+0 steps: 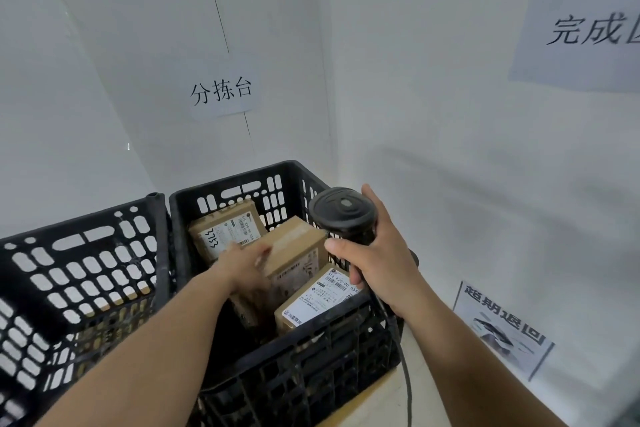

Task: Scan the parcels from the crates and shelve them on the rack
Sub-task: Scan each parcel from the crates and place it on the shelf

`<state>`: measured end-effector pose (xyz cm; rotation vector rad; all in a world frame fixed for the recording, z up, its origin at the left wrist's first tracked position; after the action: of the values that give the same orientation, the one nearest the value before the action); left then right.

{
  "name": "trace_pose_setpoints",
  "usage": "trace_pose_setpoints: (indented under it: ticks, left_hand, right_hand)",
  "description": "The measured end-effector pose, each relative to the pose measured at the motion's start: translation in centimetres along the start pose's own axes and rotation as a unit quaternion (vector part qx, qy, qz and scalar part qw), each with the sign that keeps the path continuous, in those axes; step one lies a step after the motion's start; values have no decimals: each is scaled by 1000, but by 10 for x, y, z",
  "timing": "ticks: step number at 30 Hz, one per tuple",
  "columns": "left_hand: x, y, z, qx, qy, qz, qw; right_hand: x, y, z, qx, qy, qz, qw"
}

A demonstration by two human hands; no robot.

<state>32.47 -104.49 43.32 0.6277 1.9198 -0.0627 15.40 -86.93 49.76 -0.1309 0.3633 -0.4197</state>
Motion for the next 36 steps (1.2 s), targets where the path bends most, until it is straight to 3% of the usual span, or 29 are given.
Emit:
trace_pose_setpoints:
  ticks: [7,12,24,30,36]
  left_hand:
    - [-60,44,-9,73,230,-97,966]
    - [-73,88,-34,103,277,-107,949]
    - [-55,150,-99,188,201,-57,960]
    - [-56,194,-135,274,233,-58,931]
    - [-14,248,-129,305,203,0,930]
  right_hand:
    - [-9,27,12,-28,-39,4,999]
    - [-17,53,16,-47,-33,13,998]
    - [-54,140,16,-41,4,-44,998]
    - [-72,204,29,-33,20,-124,992]
    - [-58,282,39,1,35,-160,986]
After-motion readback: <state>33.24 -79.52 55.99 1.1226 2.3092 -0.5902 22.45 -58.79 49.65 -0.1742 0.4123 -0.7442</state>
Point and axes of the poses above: each hand's wrist, its own y-axis away from the middle knuckle, its own x-axis out of the palm, z = x × y, the point moved 7 cm from there along -y, towards the middle knuckle, and after that the axes turned 10 degrees about y, right-handed, at the moved point
